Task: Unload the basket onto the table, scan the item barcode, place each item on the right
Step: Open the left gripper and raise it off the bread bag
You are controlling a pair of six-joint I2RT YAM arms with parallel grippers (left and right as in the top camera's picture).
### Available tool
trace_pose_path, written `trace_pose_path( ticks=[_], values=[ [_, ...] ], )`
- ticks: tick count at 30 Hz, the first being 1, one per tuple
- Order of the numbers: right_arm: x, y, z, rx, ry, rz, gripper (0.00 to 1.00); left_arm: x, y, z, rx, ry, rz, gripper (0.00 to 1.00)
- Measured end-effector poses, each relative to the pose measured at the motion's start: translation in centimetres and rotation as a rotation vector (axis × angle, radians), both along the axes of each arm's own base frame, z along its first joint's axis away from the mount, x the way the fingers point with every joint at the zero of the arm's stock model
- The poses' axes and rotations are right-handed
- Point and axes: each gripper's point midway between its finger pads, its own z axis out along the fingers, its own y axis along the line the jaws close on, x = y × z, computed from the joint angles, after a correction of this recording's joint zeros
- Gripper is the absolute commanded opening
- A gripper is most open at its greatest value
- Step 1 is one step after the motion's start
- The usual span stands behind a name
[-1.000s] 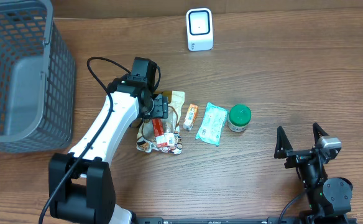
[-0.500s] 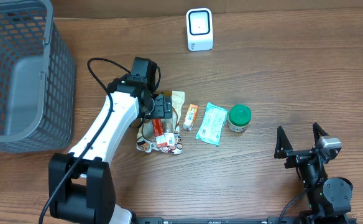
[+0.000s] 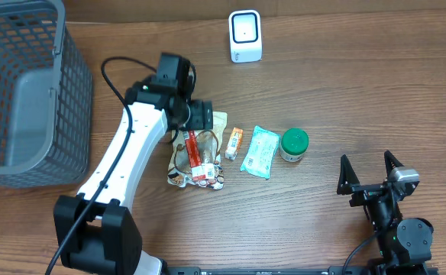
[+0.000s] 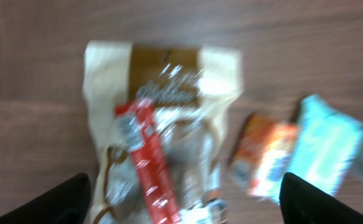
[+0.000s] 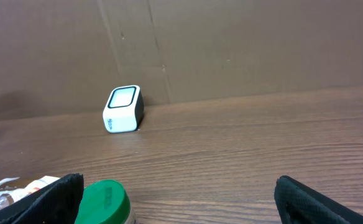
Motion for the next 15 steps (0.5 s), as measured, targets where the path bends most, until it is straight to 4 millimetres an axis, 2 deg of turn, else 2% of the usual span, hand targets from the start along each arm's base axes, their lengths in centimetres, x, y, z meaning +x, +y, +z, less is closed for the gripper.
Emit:
trace_pose_path(
  ticks=[4,11,13,15],
  values=[
    [0.0,0.0,0.0,0.000,0.000,0.000,1.00,1.2,-1.7,1.9,-0.071,-0.054,-0.026,0.82],
    [0.0,0.0,0.0,0.000,0.000,0.000,1.00,0.1,-5.8,2.1,-0.126,-0.044,-0.084,0.84],
    [0.0,0.0,0.0,0.000,0.001,0.000,1.00,-0.4,-7.4,2.1,-0.136,-0.041,-0.110,0.88],
    [0.0,0.0,0.0,0.000,0.000,0.000,1.00,-1.0,-9.5,2.3,-0.149,-0.052,-0.152,0.96]
  ],
)
